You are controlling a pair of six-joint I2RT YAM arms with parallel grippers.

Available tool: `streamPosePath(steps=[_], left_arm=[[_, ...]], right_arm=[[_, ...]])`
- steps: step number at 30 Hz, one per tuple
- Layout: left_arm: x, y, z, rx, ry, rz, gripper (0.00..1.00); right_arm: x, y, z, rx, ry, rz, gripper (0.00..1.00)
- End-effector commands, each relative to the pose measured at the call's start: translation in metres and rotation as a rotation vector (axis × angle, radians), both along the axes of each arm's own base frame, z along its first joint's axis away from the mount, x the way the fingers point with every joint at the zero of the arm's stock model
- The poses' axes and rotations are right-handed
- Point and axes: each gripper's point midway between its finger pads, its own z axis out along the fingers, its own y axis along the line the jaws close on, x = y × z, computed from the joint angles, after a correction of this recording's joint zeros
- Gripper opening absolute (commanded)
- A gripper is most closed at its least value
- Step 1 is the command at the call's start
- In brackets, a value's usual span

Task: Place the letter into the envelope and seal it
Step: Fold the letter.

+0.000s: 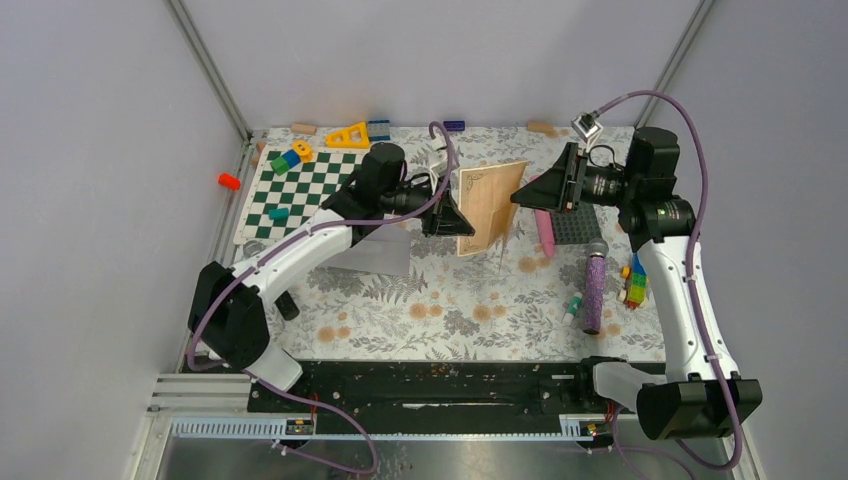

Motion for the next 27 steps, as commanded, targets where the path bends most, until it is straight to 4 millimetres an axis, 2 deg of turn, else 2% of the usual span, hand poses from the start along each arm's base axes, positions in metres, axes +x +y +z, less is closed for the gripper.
streamPosePath(steps=[1, 8, 18, 25, 27], left_arm=[[-0.03, 0.007, 0.045, -0.128, -0.069, -0.123, 0.0], [-0.042, 0.009, 0.053, -0.161, -0.048, -0.166, 0.0], [-0.022, 0.006, 0.04, -0.114, -0.054, -0.071, 0.0], [-0.017, 0.007, 0.04, -0.105, -0.039, -0.052, 0.0], [-0.015, 0.009, 0.04, -0.106, -0.037, -0.04, 0.0]], right_arm=[[-0.004, 0.009, 0.01, 0.009, -0.065, 0.064, 0.75], [-0.009, 0.024, 0.019, 0.009, -0.108, 0.133, 0.79], [-0.039, 0.036, 0.028, 0.043, -0.154, 0.253, 0.81], [-0.046, 0.038, 0.036, 0.048, -0.188, 0.28, 0.91], [-0.048, 0.037, 0.036, 0.035, -0.222, 0.269, 0.99]])
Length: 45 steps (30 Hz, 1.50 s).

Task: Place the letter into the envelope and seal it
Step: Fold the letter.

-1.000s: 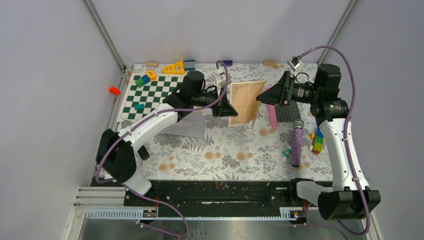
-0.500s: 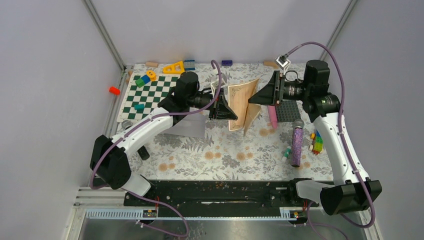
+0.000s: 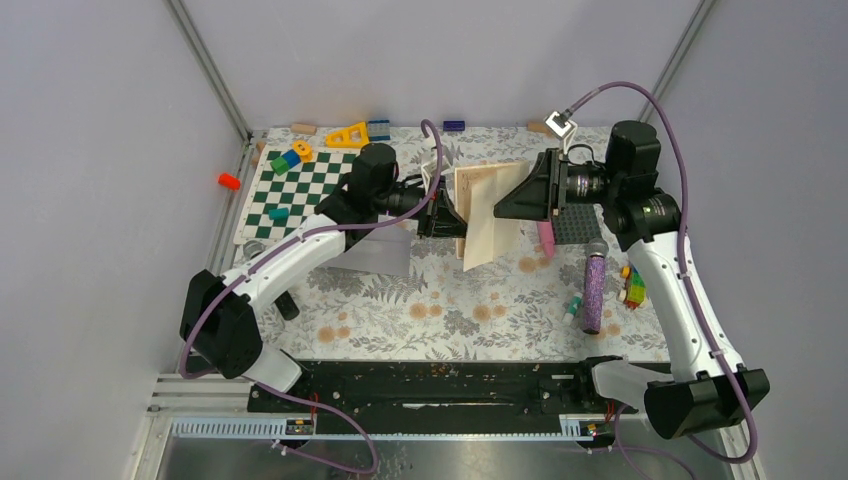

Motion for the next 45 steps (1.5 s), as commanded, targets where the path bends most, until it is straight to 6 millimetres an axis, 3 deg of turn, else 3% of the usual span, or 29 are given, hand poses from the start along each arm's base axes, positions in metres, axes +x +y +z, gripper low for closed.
streamPosePath(steps=[1, 7, 11, 18, 20, 22, 26, 31, 39, 45], left_arm=[[0.009, 0.002, 0.015, -0.03, -0.053, 0.039, 0.0], [-0.001, 0.006, 0.021, -0.062, -0.056, -0.015, 0.0], [-0.009, 0.011, 0.031, -0.107, -0.054, -0.06, 0.0], [-0.014, 0.022, 0.041, -0.154, -0.06, -0.088, 0.0], [-0.018, 0.023, 0.045, -0.167, -0.061, -0.102, 0.0], [-0.021, 0.024, 0.049, -0.184, -0.064, -0.117, 0.0], [-0.026, 0.026, 0.055, -0.201, -0.061, -0.13, 0.0], [-0.029, 0.027, 0.057, -0.211, -0.056, -0.141, 0.0], [-0.034, 0.028, 0.062, -0.242, -0.031, -0.161, 0.0], [-0.031, 0.027, 0.059, -0.238, -0.029, -0.151, 0.0]], right_arm=[[-0.016, -0.001, 0.017, 0.01, -0.132, 0.031, 1.0], [-0.017, -0.003, 0.011, -0.01, -0.166, 0.021, 1.0], [-0.022, -0.008, 0.017, -0.038, -0.257, 0.005, 1.0], [-0.002, -0.05, 0.035, -0.08, -0.434, -0.213, 1.0], [0.005, -0.06, 0.031, -0.099, -0.468, -0.253, 1.0], [0.012, -0.062, 0.014, -0.121, -0.469, -0.259, 1.0], [0.023, -0.06, -0.014, -0.093, -0.411, -0.218, 0.96], [0.032, -0.057, -0.021, -0.027, -0.488, -0.223, 0.93], [0.014, -0.03, -0.037, 0.038, -0.475, -0.116, 0.87], [0.007, -0.025, -0.04, 0.046, -0.456, -0.084, 0.69]])
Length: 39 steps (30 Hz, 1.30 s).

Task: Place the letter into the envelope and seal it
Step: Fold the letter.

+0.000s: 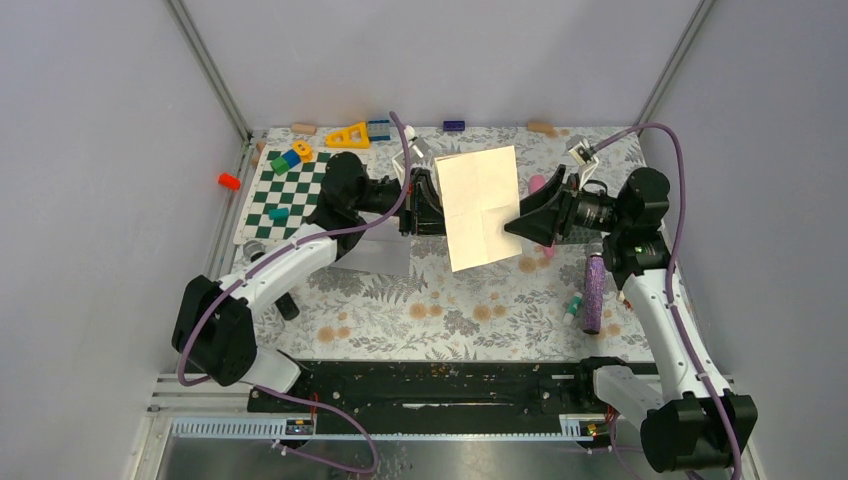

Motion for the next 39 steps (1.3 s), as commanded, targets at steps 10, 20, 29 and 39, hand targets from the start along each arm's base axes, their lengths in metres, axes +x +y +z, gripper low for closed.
streamPosePath(steps=[10, 20, 29, 39], left_arm=[[0.007, 0.006, 0.009, -0.018, -0.077, 0.049, 0.08], [0.069, 0.059, -0.008, 0.143, -0.153, 0.331, 0.99], [0.081, 0.149, 0.016, 0.269, -0.418, 0.561, 0.99], [0.027, 0.112, 0.041, 0.285, -0.611, 0.499, 0.99]], right_arm=[[-0.028, 0.009, 0.012, 0.011, -0.07, 0.092, 0.02], [-0.037, -0.002, 0.028, -0.149, -0.097, 0.018, 0.0], [-0.036, -0.027, -0.036, -0.552, -0.036, -0.041, 0.0], [-0.071, -0.017, -0.112, -0.772, -0.023, 0.191, 0.0]])
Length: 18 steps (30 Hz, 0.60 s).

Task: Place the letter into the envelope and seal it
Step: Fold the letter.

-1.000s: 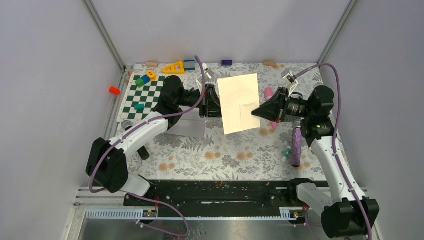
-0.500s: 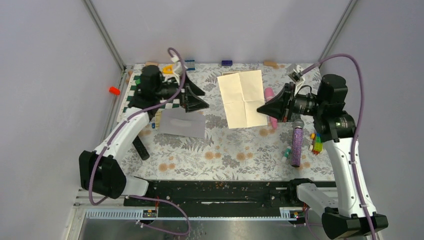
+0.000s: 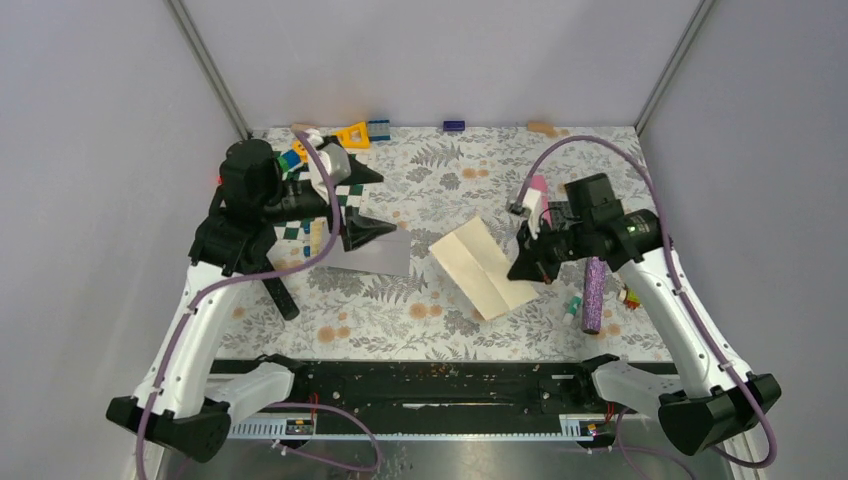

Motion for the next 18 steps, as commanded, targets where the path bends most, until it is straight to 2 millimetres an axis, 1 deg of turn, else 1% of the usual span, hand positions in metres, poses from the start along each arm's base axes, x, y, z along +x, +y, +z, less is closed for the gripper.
streamPosePath(steps=[1, 3, 4, 6, 9, 10, 12, 14, 18], left_arm=[[-0.008, -0.026, -0.019, 0.115, -0.032, -0.018, 0.99], [-0.015, -0.043, -0.036, 0.153, 0.003, -0.063, 0.99], [-0.016, -0.049, -0.043, 0.163, 0.029, -0.081, 0.99], [-0.019, -0.059, -0.051, 0.166, 0.089, -0.129, 0.99], [-0.028, -0.067, -0.045, 0.155, 0.137, -0.208, 0.99], [-0.031, -0.071, -0.04, 0.145, 0.143, -0.234, 0.99], [-0.031, -0.079, -0.038, 0.146, 0.153, -0.251, 0.99], [-0.031, -0.09, -0.045, 0.158, 0.185, -0.275, 0.99], [-0.045, -0.107, -0.064, 0.174, 0.256, -0.37, 0.99]], right_arm=[[-0.029, -0.002, -0.029, -0.128, -0.01, 0.152, 0.0], [-0.04, 0.0, -0.035, -0.142, -0.018, 0.208, 0.0], [-0.045, 0.0, -0.034, -0.138, -0.029, 0.226, 0.0], [-0.054, 0.0, -0.032, -0.119, -0.05, 0.257, 0.0], [-0.057, 0.002, -0.026, -0.087, -0.096, 0.256, 0.0], [-0.057, 0.002, -0.025, -0.081, -0.106, 0.255, 0.0], [-0.059, 0.004, -0.022, -0.063, -0.114, 0.26, 0.0], [-0.061, 0.006, -0.019, -0.048, -0.11, 0.269, 0.0], [-0.056, 0.01, -0.017, -0.034, -0.117, 0.256, 0.0]])
